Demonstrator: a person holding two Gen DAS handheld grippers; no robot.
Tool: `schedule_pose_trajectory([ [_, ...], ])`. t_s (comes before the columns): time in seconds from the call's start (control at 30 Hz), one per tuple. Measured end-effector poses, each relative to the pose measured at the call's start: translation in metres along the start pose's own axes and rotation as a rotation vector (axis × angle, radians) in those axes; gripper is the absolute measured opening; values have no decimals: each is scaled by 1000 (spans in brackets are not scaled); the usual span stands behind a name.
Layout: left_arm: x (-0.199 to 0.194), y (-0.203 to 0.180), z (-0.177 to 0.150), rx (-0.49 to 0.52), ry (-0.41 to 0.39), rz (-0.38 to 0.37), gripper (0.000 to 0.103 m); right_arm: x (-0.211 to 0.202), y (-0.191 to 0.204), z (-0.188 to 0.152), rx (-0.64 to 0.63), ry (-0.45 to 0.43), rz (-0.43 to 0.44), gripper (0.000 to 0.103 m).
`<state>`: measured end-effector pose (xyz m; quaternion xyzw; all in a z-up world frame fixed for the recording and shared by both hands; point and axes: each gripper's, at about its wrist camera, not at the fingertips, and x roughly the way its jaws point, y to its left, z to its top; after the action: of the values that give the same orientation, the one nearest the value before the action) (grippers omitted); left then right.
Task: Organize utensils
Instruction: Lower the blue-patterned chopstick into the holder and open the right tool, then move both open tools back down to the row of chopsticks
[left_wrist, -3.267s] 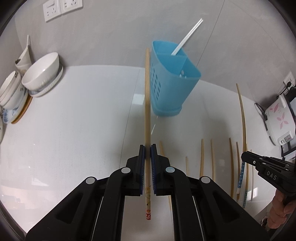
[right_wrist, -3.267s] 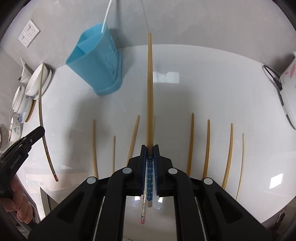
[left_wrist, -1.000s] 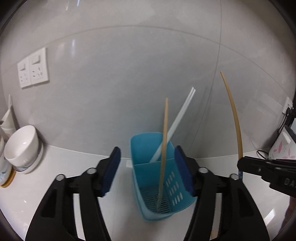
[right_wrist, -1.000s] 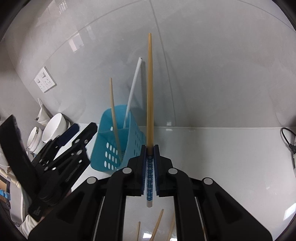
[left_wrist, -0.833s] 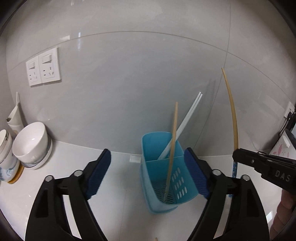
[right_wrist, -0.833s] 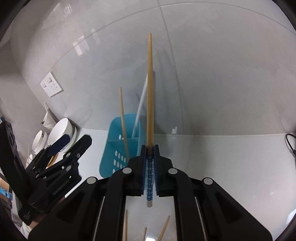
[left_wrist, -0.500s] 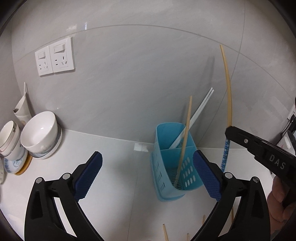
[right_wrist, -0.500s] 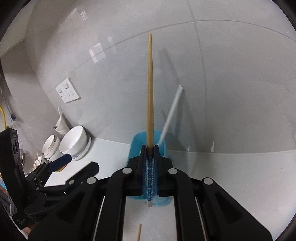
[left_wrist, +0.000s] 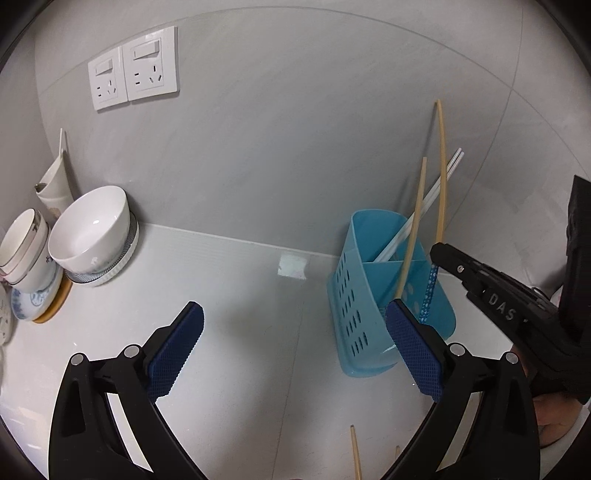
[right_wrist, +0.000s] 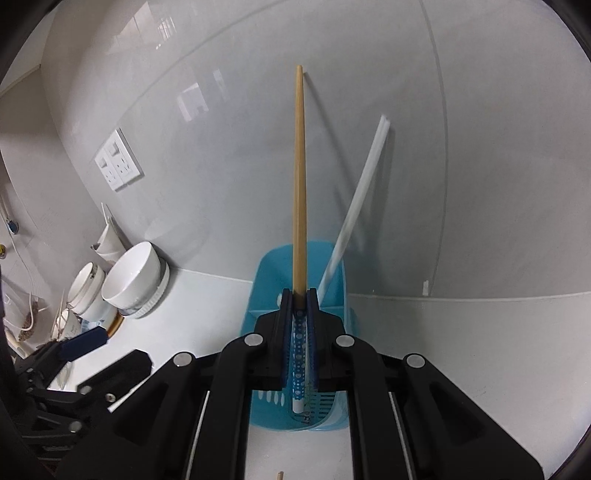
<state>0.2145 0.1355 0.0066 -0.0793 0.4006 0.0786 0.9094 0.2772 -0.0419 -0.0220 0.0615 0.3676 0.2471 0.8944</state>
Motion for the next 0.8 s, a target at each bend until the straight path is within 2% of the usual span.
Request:
schedule_pose_trajectory([
  [0.27, 6, 2, -3, 1, 13, 8, 97, 17, 3, -10, -11, 44, -21, 7],
  [0.47, 7, 2, -3, 8, 9, 9, 97, 16, 4, -10, -21, 52, -43, 13],
  [0.5, 7, 2, -3, 9, 9, 10, 97, 14, 4, -10, -24, 54, -43, 25],
  [0.6, 5, 3, -2, 6, 3, 8, 97, -1, 4, -9, -31, 35, -58, 45],
  [0.7, 1, 2, -3, -1, -4, 1, 97, -17, 6, -7, -53, 17, -66, 59],
  [0.8, -4, 0, -4, -2, -3, -3, 97, -40, 6, -8, -75, 0, -97, 82],
])
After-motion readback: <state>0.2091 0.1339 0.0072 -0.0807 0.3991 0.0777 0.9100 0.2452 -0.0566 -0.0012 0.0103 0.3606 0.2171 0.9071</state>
